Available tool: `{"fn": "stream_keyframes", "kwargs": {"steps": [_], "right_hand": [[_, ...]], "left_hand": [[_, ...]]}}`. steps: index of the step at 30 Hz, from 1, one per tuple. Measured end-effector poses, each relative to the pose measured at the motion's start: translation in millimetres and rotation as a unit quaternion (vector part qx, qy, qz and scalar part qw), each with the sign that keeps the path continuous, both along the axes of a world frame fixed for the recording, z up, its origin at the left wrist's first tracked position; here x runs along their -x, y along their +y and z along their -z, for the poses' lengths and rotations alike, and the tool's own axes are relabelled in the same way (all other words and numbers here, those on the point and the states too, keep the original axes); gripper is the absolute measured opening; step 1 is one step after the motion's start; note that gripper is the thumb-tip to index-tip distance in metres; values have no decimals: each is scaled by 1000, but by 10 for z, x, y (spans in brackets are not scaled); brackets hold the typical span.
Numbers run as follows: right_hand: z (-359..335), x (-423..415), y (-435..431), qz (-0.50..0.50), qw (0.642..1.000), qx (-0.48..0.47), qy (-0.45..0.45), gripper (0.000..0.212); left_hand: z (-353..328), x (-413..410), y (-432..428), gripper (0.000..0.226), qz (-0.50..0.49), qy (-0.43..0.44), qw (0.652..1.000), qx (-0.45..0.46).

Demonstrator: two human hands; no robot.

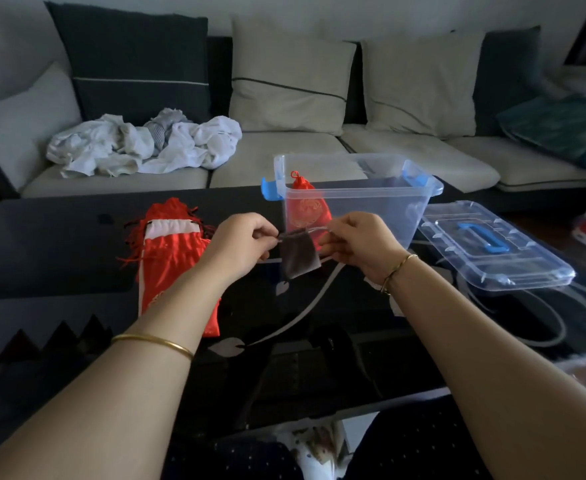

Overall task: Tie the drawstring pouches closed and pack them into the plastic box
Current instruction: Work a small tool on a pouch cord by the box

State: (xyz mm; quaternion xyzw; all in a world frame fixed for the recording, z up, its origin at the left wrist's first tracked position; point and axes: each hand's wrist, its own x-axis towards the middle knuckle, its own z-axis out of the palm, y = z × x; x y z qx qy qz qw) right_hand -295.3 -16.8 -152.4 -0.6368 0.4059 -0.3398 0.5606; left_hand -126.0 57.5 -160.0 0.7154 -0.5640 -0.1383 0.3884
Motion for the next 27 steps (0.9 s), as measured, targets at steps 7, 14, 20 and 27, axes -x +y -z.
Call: {"fn": "stream_keyframes", "kwargs": {"steps": [7,14,20,27], "right_hand": [[99,16,-72,1,989,113,99,15],[150,-47,-96,22,930,267,253,11],[184,-52,-193,58,923,243,293,24],[224,-59,-213,50,938,174,296,20]], "left_hand": [[-35,-43,60,18,-48,-97,991,-84],[-85,-49,115,20,-78,-169,979,-86],[7,-163,32,20,-131,-162,973,-102],[-130,65,-78,21,-132,331,934,36]]}}
